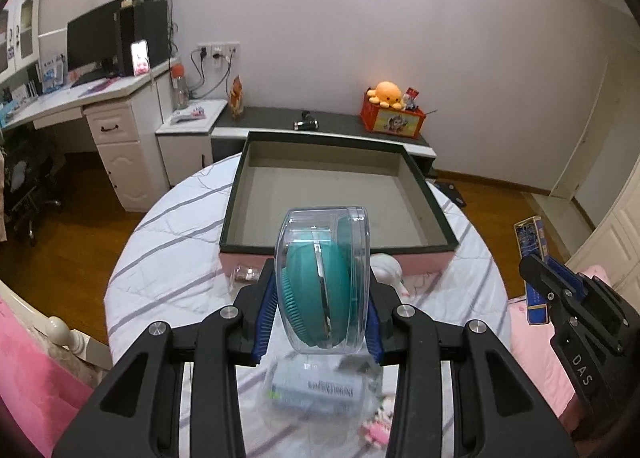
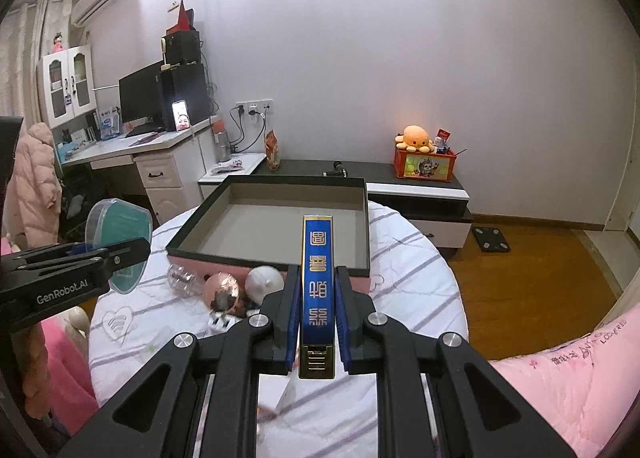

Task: Organize rigid objects
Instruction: 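Lift both held items and carry them over the pink box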

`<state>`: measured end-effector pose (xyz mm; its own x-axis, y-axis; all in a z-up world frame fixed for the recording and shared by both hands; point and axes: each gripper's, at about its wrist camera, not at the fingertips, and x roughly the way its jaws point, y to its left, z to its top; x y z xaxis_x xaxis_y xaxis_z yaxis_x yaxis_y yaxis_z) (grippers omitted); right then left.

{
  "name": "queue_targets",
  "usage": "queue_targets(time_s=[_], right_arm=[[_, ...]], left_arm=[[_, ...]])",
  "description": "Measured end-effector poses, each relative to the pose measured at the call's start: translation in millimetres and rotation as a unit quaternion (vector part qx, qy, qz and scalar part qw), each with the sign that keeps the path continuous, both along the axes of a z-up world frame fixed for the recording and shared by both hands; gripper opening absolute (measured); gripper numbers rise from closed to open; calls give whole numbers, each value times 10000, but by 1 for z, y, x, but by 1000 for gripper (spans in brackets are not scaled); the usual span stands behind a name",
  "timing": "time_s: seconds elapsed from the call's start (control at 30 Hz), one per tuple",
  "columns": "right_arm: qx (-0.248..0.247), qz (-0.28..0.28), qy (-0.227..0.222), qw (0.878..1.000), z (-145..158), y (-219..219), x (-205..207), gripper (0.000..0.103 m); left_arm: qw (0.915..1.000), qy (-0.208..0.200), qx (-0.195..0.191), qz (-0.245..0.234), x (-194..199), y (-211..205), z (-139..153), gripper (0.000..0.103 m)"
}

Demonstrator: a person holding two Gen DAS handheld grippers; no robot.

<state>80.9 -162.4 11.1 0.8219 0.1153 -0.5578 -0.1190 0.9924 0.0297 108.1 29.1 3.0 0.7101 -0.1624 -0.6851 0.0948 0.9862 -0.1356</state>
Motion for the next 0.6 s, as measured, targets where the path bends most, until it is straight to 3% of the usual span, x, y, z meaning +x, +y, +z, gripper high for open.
queue_targets(time_s=[0.33,0.6], right_arm=[[23,11,531,9986,-22,1,94,15],[78,16,1180,9930,-60,-2,168,15]], left_arm=[[9975,704,87,-25,104,-7,-23,37],[9913,1290,248,49,159,-13,-54,37]])
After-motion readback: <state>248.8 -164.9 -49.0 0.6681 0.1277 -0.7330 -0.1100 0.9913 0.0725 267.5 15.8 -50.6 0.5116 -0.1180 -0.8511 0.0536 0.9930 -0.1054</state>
